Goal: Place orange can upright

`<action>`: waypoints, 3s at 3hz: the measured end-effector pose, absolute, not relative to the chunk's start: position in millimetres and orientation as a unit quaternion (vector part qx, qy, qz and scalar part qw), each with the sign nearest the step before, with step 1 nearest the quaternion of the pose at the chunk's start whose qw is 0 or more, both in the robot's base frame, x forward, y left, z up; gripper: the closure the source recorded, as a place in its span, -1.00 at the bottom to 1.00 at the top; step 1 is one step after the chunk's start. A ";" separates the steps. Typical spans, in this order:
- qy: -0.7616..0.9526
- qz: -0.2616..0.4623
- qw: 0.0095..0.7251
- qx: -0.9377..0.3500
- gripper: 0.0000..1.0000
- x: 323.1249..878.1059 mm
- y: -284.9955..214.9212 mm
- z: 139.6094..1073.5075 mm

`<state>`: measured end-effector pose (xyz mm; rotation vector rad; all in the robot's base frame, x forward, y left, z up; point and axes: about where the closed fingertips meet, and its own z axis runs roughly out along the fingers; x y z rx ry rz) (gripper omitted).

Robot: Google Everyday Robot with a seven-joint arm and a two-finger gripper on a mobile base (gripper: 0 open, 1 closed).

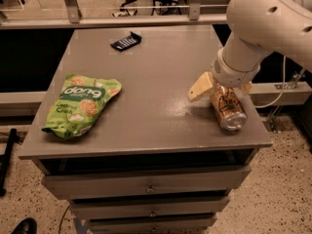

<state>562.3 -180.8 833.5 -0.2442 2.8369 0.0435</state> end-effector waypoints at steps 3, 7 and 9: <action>0.983 0.004 0.182 -0.025 0.73 571.1 -183.0 842.9; 0.881 0.098 0.445 -0.130 1.00 631.4 -185.6 924.9; 0.784 0.245 0.569 -0.042 1.00 678.2 -248.1 938.6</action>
Offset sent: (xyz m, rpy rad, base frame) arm 0.0067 -0.0013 0.0069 0.0053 -0.0585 -0.1656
